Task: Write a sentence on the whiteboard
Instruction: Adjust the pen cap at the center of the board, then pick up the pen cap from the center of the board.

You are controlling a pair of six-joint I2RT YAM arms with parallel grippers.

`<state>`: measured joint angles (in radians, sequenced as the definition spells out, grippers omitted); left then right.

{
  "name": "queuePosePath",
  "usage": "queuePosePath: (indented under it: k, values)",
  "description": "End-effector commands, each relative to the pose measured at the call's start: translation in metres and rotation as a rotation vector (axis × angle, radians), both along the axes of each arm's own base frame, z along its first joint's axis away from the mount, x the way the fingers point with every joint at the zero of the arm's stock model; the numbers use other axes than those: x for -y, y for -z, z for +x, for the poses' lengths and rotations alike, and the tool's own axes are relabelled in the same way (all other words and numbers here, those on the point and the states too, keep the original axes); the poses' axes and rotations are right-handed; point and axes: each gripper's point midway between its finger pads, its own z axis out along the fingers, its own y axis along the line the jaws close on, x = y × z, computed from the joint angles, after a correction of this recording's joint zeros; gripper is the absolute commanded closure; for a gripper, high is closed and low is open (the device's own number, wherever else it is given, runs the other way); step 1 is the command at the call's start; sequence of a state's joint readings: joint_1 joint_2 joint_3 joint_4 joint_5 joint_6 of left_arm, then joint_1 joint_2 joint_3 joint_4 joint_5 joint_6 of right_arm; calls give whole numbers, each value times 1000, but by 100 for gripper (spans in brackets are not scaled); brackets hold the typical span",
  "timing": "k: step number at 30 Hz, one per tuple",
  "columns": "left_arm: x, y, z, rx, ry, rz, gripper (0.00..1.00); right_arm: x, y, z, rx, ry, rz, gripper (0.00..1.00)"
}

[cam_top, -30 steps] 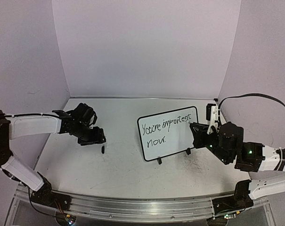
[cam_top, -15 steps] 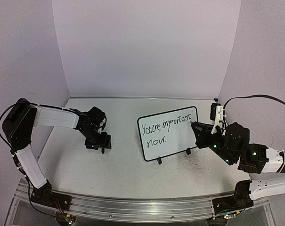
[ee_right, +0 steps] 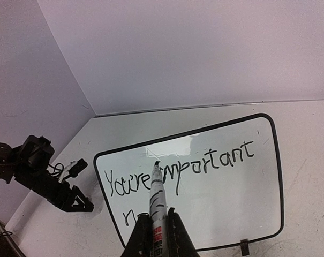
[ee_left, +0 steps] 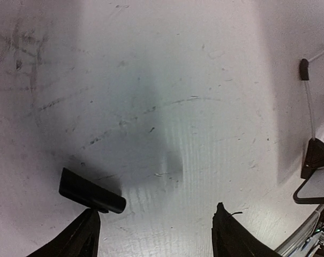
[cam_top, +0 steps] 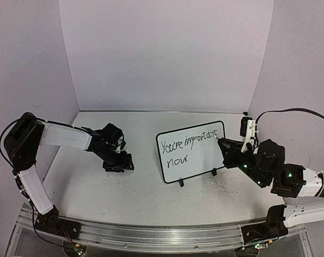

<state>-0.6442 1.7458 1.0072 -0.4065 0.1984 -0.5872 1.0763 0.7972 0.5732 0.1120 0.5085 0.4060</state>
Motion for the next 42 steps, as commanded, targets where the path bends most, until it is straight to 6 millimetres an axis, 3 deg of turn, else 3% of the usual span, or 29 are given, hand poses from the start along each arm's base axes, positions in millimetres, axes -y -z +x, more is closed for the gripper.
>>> queuePosePath:
  k: [1, 4, 6, 10, 13, 17, 21, 27, 30, 33, 42]
  values:
    - [44, -36, 27, 104, 32, -161, 25, 2, -10, 0, 16, 10, 54, 100]
    - [55, -50, 38, 152, 57, -192, 25, 2, -13, -1, 20, 4, 63, 100]
    - [49, -62, 39, 202, 65, -176, 25, 3, -16, -2, 23, -4, 72, 100]
    - [8, -78, 31, 275, 114, -28, 24, 3, -15, -3, 24, -8, 74, 100]
    - [-19, -83, 21, 336, 250, 131, 21, 3, -14, -2, 28, -5, 58, 100]
    - [-26, -76, 9, 393, 474, 209, 20, 1, -13, -2, 38, -11, 43, 100]
    - [-15, -68, 18, 410, 577, 207, 20, 2, -12, -2, 46, -9, 32, 100]
    - [13, -21, 24, 198, 628, 101, 22, 10, -17, -5, 60, -2, 58, 100]
    - [11, 1, 26, 128, 610, 105, 22, 17, -20, -8, 64, 4, 88, 100]
    - [6, 9, 26, 102, 582, 125, 22, 19, -23, -10, 72, 0, 99, 100]
    - [-20, 13, 2, 55, 500, 175, 24, 11, -26, -8, 70, -15, 83, 100]
